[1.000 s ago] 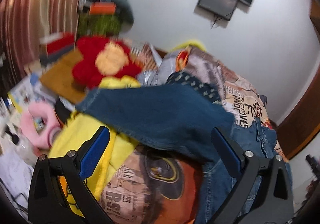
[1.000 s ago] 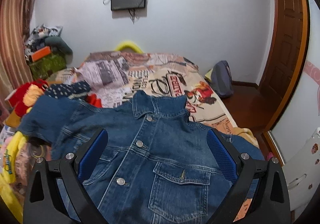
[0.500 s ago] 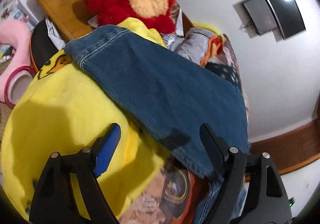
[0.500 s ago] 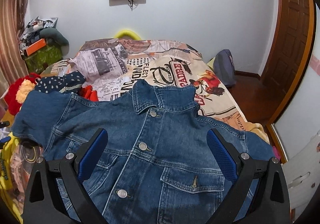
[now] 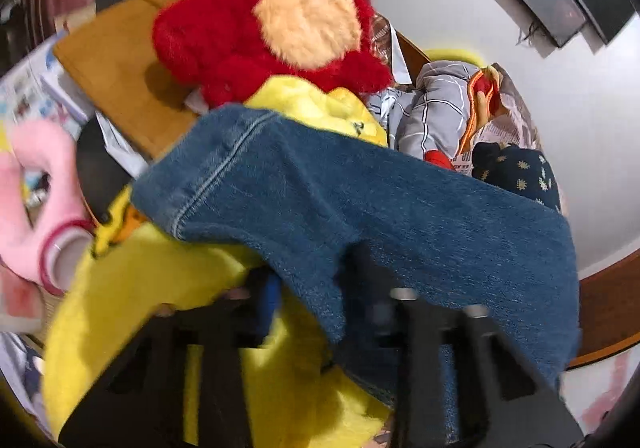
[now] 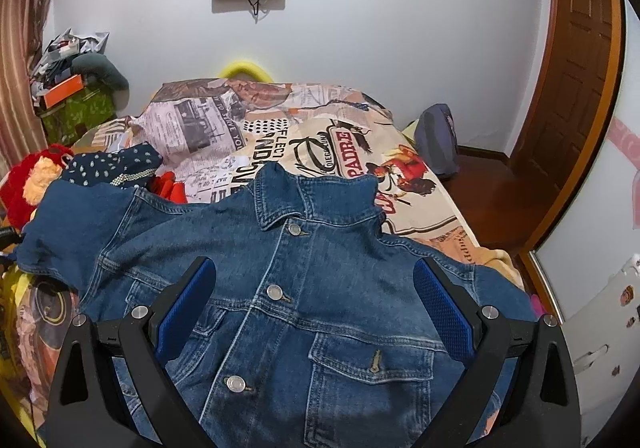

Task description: Fold large clothes

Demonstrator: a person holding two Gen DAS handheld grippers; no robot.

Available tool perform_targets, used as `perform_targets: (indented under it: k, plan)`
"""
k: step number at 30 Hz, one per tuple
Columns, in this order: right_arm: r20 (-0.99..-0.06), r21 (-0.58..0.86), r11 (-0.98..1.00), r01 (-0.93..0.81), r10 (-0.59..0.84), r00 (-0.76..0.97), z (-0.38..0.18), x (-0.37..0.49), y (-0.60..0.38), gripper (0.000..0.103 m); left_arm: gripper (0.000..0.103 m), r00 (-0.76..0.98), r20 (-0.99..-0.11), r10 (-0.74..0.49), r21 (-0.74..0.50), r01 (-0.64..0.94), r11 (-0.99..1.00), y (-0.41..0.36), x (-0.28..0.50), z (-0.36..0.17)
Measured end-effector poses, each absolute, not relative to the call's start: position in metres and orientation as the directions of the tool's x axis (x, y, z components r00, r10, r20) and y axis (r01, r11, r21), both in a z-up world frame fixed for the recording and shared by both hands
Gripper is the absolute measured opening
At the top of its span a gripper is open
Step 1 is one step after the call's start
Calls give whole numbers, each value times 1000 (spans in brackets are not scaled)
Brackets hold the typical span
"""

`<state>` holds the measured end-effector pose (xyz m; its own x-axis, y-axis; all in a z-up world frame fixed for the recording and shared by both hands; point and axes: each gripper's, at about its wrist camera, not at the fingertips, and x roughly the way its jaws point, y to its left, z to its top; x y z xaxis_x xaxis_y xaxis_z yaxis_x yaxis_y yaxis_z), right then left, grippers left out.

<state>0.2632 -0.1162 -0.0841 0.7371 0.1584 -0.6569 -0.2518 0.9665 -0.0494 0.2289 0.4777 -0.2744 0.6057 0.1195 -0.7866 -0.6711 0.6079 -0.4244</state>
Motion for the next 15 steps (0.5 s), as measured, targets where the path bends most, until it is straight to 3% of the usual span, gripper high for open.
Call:
perform_targets:
  k: [4,15]
  plan:
    - [-642,-49,971,-234,149,752,-79,258,-126,98,8,632,-756,168,-389,-641,662,467,226,-237]
    - [-640,-2,954,-300,229,733,-69,263,-137,98,8,812,-556,178,-328,-410,851,369,252,-87]
